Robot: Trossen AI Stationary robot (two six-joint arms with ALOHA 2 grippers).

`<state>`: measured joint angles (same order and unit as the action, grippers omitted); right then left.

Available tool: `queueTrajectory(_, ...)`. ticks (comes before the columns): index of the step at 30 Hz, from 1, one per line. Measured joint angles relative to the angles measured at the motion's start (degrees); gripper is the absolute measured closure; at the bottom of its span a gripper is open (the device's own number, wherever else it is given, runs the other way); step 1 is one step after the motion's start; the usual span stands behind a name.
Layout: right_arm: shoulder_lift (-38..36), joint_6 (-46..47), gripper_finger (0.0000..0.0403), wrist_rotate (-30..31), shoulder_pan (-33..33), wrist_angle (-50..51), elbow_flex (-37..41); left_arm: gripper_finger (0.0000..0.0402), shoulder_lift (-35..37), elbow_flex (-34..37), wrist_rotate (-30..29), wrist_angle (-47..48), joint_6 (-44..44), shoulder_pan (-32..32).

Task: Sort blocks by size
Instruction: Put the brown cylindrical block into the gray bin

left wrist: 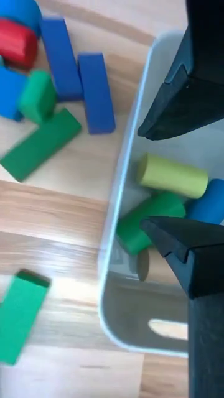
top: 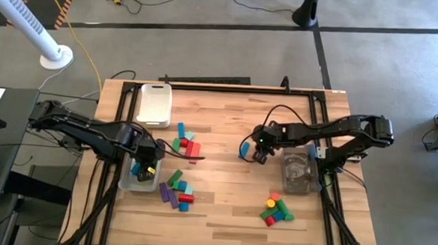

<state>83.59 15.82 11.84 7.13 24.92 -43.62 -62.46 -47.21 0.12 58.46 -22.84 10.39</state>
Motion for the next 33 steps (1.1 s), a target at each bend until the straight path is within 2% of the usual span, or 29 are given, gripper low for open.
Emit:
queueTrajectory(6, 0.0, 0.69, 0.0248, -0.11, -2.04, 0.07, -0.33, 0.02, 0.0, -4.26, -0.83, 2.38, 1.56, 0.0)
queueTrajectory(10, 0.0, 0.68, 0.0248, -0.18, -3.89, -0.11, -2.43, 0.02, 0.0, -5.96, -3.36, 1.04, 3.45, 0.0)
queueTrajectory(14, 0.0, -0.63, 0.0248, -0.18, -5.82, -0.12, -5.6, 0.02, 0.0, -6.17, -6.99, -5.06, 7.73, -0.02)
queueTrajectory(21, 0.0, -3.83, 0.0248, -0.16, -9.38, -0.3, -12.65, 0.02, 0.0, -6.17, -15.74, -21.91, 18.16, -1.02)
queueTrajectory(27, 0.0, -8.25, 0.0247, -0.09, -13.61, -3.67, -18.48, 0.02, -0.27, -4.44, -14.95, -37.25, 24.21, -3.3)
queueTrajectory(33, -0.02, -13.74, 0.0246, -0.09, -18.17, -10.27, -22.46, 0.02, -3.35, -3.61, -7.5, -45.09, 24.9, -6.66)
